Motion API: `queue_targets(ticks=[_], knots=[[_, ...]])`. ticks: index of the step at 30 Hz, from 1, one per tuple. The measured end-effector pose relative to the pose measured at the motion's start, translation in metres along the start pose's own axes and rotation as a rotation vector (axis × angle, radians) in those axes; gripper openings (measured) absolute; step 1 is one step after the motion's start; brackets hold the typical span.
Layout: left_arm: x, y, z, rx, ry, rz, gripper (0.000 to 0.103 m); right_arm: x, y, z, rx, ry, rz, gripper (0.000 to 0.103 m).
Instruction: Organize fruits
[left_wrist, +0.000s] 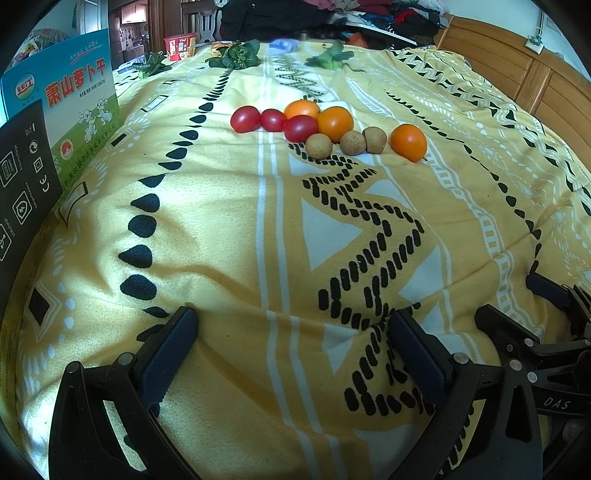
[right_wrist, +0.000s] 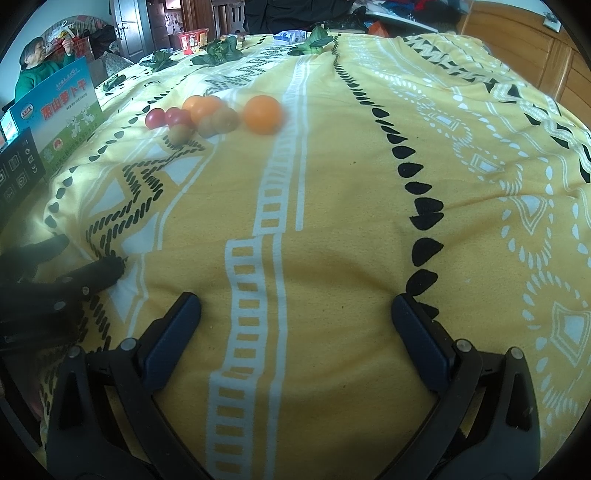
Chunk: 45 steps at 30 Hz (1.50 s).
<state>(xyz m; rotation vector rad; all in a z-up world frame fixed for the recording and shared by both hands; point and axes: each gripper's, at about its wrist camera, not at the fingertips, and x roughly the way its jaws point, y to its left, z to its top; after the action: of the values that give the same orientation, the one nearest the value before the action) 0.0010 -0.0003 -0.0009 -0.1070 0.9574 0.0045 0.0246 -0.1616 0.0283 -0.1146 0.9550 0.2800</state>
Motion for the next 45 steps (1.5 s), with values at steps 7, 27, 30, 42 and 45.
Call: queue_targets(ticks=[7, 27, 30, 42, 45], knots=[[-0.023, 0.01, 0.018, -0.028, -0.045, -0.119, 0.096, -0.003, -0.006, -0.002, 0.022, -0.015, 0.041, 0.103], [0.077, 0.065, 0.142, -0.034, -0.03, -0.021, 0.04, -0.007, -0.023, 0.006, 0.107, 0.008, 0.187, 0.103], [0.082, 0.059, 0.149, -0.007, -0.038, -0.019, 0.04, -0.005, -0.021, 0.008, 0.106, 0.018, 0.178, 0.103], [0.088, 0.058, 0.163, -0.038, -0.087, -0.012, 0.038, -0.006, -0.021, 0.009, 0.084, 0.029, 0.157, 0.103], [0.091, 0.058, 0.166, -0.042, -0.105, -0.005, 0.042, -0.005, -0.021, 0.009, 0.087, 0.024, 0.161, 0.103]])
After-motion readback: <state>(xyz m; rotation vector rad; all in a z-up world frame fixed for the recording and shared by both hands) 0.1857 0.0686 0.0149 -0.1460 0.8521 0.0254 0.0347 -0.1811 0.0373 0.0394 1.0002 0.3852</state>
